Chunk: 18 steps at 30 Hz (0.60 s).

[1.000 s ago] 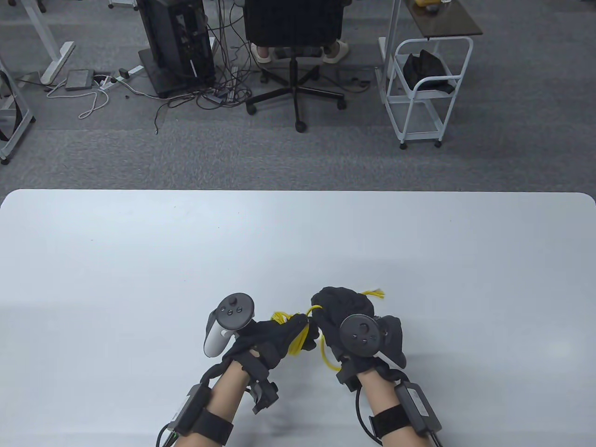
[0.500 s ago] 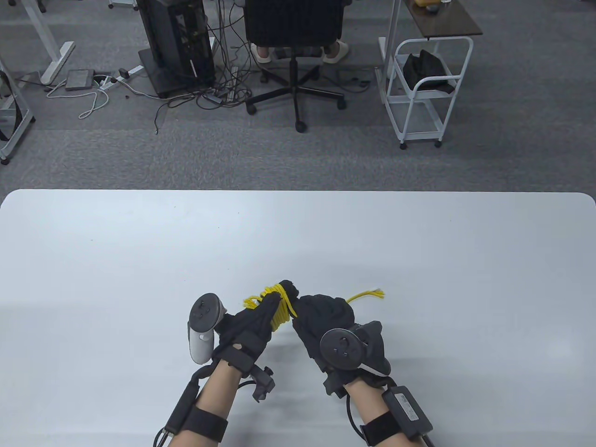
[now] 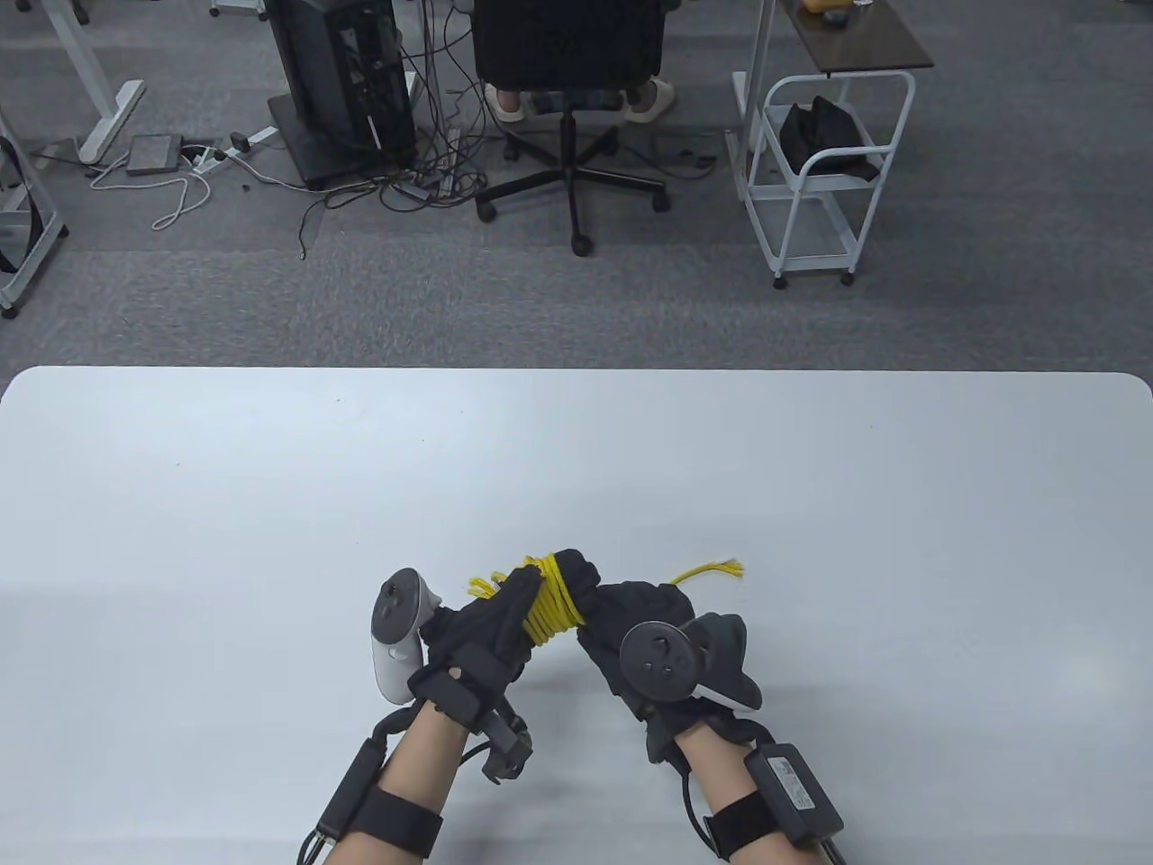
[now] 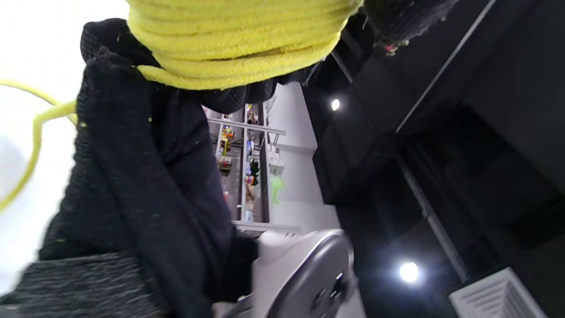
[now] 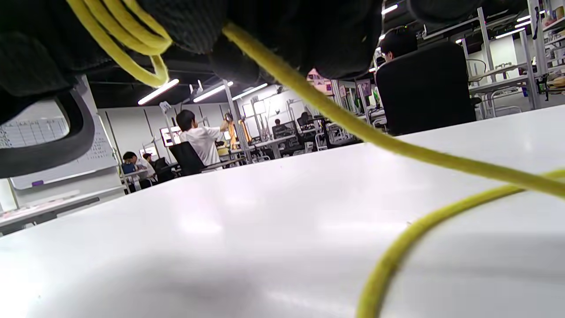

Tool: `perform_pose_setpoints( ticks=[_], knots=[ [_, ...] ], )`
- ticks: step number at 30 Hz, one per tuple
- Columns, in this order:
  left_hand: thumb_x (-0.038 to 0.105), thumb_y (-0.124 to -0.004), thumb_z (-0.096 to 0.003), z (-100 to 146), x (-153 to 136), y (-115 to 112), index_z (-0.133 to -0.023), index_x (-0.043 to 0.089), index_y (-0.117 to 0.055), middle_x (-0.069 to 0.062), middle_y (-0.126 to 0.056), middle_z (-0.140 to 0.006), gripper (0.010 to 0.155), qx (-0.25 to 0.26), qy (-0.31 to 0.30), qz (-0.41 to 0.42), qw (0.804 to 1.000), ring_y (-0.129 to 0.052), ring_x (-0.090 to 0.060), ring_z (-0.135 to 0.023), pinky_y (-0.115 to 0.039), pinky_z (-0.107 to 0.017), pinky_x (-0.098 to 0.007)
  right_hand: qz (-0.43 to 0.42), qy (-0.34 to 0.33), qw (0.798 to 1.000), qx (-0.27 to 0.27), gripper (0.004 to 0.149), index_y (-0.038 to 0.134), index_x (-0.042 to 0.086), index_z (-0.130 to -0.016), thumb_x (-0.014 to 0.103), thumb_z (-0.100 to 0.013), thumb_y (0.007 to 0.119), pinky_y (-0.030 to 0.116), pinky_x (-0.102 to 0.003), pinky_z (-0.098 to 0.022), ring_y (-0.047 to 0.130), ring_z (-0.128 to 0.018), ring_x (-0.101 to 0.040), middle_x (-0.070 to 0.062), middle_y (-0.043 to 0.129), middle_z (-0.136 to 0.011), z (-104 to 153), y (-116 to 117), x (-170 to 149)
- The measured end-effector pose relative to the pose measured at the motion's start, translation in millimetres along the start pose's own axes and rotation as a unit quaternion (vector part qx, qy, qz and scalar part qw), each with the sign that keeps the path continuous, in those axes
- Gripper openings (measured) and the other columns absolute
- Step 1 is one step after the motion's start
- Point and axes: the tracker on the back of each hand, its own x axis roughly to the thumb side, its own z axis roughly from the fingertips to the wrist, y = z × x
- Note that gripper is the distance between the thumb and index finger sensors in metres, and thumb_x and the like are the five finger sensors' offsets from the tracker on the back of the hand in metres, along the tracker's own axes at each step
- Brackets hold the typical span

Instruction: Coil the rope

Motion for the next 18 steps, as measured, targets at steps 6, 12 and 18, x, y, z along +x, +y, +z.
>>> perform_pose_setpoints(
  ticks=[6, 12, 18],
  knots=[
    [0.055, -0.052, -0.0618, -3, -2, -3, -0.097, 0.018, -0.086, -0.017, -0.095, -0.096, 0.062, -0.050, 0.026, -0.048, 0.997, -0.099, -0.032, -0.079, -0.075, -0.064, -0.040, 0.011, 0.021, 1.000, 0.006, 0.042, 0.074, 0.017, -0.094, 0.037, -0.058, 0.070, 0.052, -0.072, -0.065, 0.073, -0.089, -0.046, -0.016, 0.074, -0.101, 0, -1, -11],
    [0.056, -0.051, -0.0622, -6, -6, -11, -0.096, 0.016, -0.088, -0.018, -0.098, -0.092, 0.064, -0.100, 0.085, -0.109, 0.985, -0.101, -0.033, -0.075, -0.076, -0.061, -0.040, 0.002, 0.044, 0.999, -0.025, 0.040, 0.074, 0.018, -0.094, 0.037, -0.058, 0.071, 0.052, -0.072, -0.065, 0.073, -0.089, -0.046, -0.015, 0.074, -0.100, 3, -11, -25],
    [0.055, -0.051, -0.0625, -7, -10, -13, -0.098, 0.014, -0.086, -0.020, -0.094, -0.096, 0.065, -0.113, 0.139, -0.196, 0.964, -0.099, -0.035, -0.078, -0.075, -0.063, -0.041, 0.008, 0.046, 0.995, -0.084, 0.040, 0.074, 0.018, -0.092, 0.037, -0.057, 0.073, 0.052, -0.072, -0.065, 0.073, -0.088, -0.046, -0.015, 0.074, -0.099, 7, -20, -24]
  ],
)
